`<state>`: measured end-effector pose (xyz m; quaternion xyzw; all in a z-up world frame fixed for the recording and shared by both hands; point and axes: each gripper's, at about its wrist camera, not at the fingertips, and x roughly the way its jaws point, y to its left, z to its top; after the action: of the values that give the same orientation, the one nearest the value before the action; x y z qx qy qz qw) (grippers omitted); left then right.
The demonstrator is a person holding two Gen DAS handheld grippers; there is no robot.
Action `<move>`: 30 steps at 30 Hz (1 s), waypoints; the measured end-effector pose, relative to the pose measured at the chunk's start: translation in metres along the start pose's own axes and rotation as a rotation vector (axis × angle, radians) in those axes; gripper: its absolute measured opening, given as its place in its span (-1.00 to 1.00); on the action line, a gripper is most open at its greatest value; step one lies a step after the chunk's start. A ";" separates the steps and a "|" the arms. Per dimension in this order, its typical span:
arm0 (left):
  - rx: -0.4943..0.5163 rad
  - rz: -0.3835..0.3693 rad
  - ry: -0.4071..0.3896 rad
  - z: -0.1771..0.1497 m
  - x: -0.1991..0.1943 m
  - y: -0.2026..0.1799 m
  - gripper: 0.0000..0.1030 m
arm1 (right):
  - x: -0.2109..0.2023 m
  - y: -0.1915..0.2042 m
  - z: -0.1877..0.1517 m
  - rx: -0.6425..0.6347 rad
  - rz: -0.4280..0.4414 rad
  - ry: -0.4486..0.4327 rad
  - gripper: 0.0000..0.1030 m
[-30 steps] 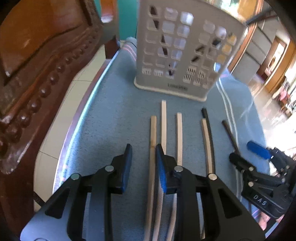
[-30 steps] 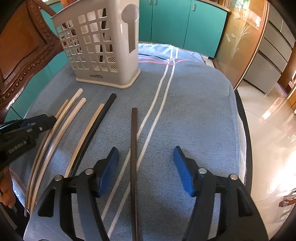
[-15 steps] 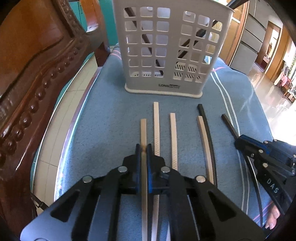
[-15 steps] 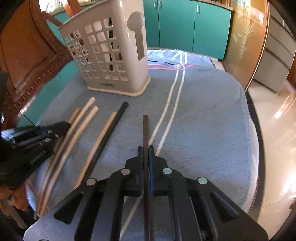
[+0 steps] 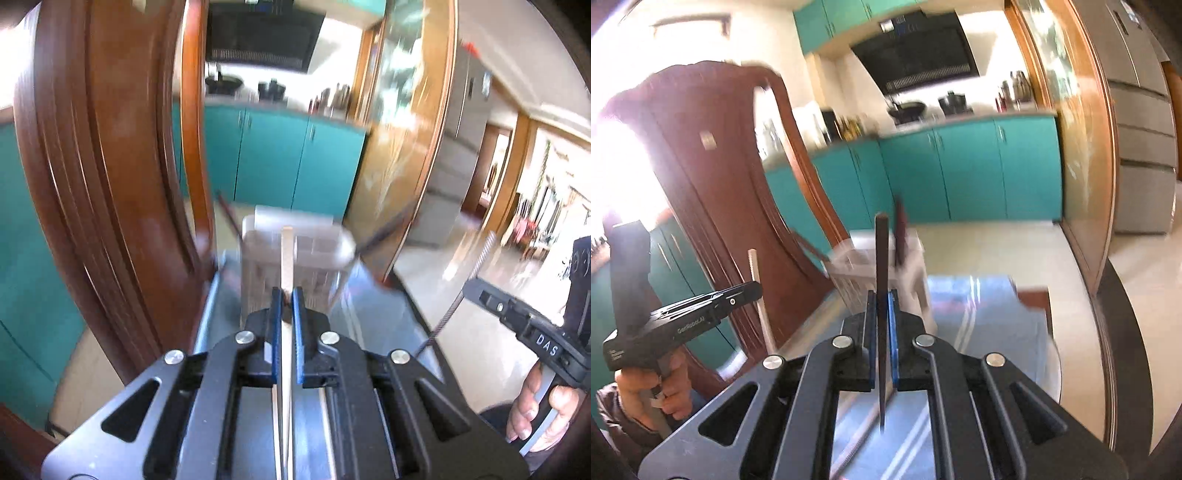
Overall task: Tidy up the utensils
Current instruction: 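Lift both chopsticks upright over the white holder and open both tools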
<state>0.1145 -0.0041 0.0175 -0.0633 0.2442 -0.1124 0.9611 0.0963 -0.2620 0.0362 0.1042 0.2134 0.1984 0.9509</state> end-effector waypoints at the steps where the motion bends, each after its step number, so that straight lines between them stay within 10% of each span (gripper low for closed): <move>1: 0.001 -0.005 -0.034 0.012 -0.007 -0.001 -0.87 | 0.000 0.002 0.013 -0.003 0.016 -0.026 -0.87; 10: -0.093 0.073 -0.352 0.109 -0.016 0.007 -0.87 | 0.017 -0.002 0.095 0.041 -0.038 -0.303 -0.87; 22: -0.100 0.160 -0.234 0.076 0.072 0.018 -0.86 | 0.078 0.000 0.046 -0.100 -0.093 -0.170 -0.87; 30: -0.072 0.153 -0.213 0.067 0.070 0.019 -0.86 | 0.042 0.014 0.034 -0.162 -0.052 -0.236 -0.26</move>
<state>0.2103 0.0010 0.0407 -0.0904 0.1485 -0.0227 0.9845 0.1411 -0.2353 0.0549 0.0441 0.0862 0.1768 0.9795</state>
